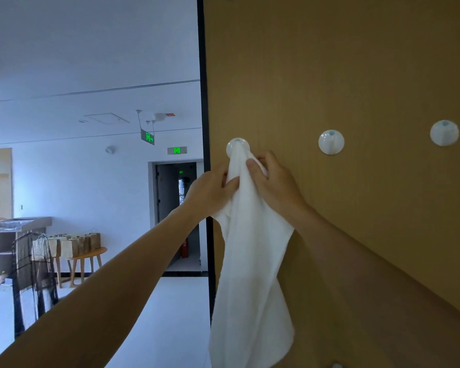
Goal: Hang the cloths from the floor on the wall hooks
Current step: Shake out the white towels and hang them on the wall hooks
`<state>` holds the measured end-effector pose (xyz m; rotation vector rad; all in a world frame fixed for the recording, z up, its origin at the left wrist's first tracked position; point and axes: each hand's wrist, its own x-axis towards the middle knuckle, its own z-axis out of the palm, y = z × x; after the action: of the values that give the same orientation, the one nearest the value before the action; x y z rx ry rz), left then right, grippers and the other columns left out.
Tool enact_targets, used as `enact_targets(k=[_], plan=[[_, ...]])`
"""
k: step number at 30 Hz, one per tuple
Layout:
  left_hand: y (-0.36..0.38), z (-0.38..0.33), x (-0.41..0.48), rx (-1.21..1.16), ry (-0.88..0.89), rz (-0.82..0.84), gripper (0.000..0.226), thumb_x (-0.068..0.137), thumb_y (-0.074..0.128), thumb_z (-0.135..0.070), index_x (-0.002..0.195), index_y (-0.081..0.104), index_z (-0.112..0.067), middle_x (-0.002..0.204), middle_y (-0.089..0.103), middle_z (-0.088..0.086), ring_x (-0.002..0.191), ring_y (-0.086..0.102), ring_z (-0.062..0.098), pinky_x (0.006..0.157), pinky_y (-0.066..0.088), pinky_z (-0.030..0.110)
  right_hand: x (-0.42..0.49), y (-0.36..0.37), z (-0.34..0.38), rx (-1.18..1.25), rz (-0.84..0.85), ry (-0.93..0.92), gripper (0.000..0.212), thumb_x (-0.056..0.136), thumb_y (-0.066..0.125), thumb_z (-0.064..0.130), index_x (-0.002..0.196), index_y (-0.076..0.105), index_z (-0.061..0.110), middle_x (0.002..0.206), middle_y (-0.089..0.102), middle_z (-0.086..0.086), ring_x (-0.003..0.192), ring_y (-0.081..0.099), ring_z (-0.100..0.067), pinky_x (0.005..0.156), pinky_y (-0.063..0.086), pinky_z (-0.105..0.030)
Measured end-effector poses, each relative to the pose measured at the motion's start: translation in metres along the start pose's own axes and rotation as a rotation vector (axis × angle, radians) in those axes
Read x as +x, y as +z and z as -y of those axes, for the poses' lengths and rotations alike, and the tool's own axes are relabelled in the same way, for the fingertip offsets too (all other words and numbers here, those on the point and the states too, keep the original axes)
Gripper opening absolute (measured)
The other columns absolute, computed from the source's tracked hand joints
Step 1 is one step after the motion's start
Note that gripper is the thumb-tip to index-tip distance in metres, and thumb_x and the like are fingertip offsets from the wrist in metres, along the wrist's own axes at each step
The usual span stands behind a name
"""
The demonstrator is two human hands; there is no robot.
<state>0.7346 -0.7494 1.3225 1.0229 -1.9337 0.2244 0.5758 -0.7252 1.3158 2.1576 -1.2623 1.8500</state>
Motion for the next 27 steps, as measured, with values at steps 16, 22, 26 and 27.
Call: enact_targets(k=[16, 22, 26, 27], plan=[[-0.008, 0.043, -0.024, -0.081, -0.041, 0.265, 0.028, 0.091, 0.057, 0.000, 0.113, 0.057, -0.018, 0.105, 0.058, -0.004, 0.097, 0.057, 0.016, 0.080, 0.047, 0.019, 0.000, -0.008, -0.024, -0.152, 0.027, -0.089, 0.030, 0.100, 0.048, 0.023, 0.129, 0.055, 0.021, 0.119, 0.059, 0.005, 0.105, 0.053, -0.012, 0.087, 0.041, -0.028], [-0.006, 0.021, -0.012, -0.265, -0.173, -0.016, 0.027, 0.094, 0.058, -0.033, 0.117, 0.052, -0.021, 0.104, 0.058, -0.006, 0.095, 0.056, 0.013, 0.085, 0.048, 0.030, 0.003, -0.002, -0.023, -0.210, -0.037, -0.071, 0.026, 0.101, 0.044, 0.019, 0.125, 0.055, 0.019, 0.115, 0.057, 0.005, 0.099, 0.050, -0.010, 0.079, 0.038, -0.024], [0.000, 0.021, -0.013, -0.111, -0.112, 0.085, 0.049, 0.085, 0.070, -0.021, 0.126, 0.044, -0.016, 0.107, 0.052, -0.006, 0.100, 0.053, 0.017, 0.082, 0.043, 0.030, 0.004, -0.002, -0.023, -0.132, -0.022, -0.036, 0.028, 0.102, 0.042, 0.016, 0.126, 0.053, 0.023, 0.113, 0.059, 0.008, 0.099, 0.054, -0.009, 0.081, 0.042, -0.025], [-0.001, 0.025, -0.013, -0.109, -0.118, 0.063, 0.047, 0.086, 0.068, -0.017, 0.127, 0.044, -0.016, 0.107, 0.052, -0.005, 0.101, 0.054, 0.019, 0.081, 0.041, 0.030, 0.003, -0.002, -0.023, -0.133, -0.022, -0.043, 0.030, 0.102, 0.040, 0.016, 0.128, 0.051, 0.025, 0.116, 0.058, 0.008, 0.102, 0.053, -0.009, 0.083, 0.042, -0.026]])
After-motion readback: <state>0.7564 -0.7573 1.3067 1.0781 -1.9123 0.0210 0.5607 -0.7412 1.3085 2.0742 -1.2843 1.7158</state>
